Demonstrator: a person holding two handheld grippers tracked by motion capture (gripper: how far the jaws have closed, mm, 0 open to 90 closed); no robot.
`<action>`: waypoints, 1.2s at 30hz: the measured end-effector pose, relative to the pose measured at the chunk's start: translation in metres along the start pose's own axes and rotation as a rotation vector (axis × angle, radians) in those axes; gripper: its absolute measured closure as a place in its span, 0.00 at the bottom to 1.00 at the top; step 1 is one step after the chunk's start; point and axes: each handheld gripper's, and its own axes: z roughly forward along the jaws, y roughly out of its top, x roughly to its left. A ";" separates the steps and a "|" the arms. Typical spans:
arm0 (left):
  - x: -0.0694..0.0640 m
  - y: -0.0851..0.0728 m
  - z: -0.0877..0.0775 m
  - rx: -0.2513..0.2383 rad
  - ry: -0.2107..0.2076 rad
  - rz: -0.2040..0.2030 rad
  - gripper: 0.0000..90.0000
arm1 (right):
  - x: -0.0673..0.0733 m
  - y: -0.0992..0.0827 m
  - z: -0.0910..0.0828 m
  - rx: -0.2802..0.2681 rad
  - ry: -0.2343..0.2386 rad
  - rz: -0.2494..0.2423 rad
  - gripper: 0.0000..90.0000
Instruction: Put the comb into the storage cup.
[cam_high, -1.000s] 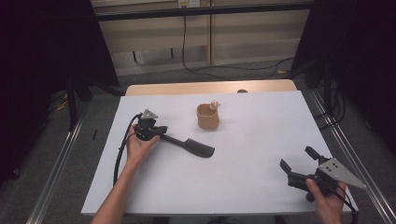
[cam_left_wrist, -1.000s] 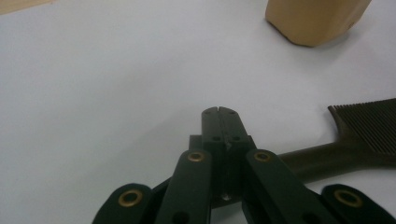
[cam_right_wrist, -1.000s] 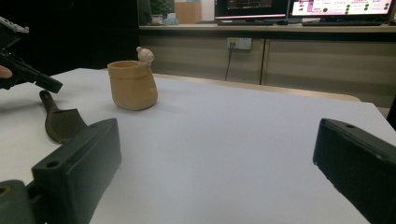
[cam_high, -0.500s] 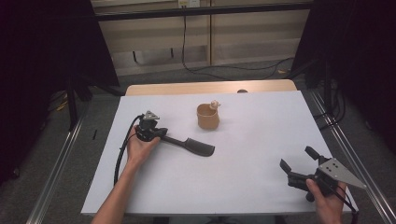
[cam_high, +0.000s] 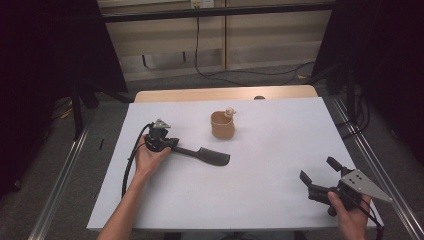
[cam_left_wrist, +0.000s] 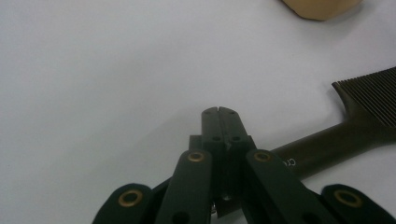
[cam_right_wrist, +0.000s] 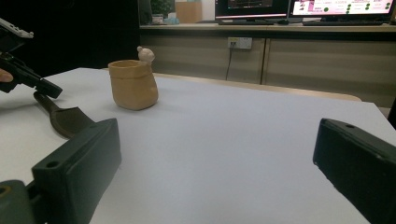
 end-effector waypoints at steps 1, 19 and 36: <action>0.000 0.000 0.000 0.002 -0.001 0.001 1.00 | 0.000 0.000 0.000 -0.001 0.001 0.000 0.00; -0.005 0.001 -0.002 0.036 -0.005 0.020 1.00 | 0.000 0.000 0.000 0.000 0.005 0.001 0.00; -0.007 0.001 -0.005 0.069 -0.001 0.044 1.00 | 0.001 0.000 0.000 0.002 0.007 0.000 0.00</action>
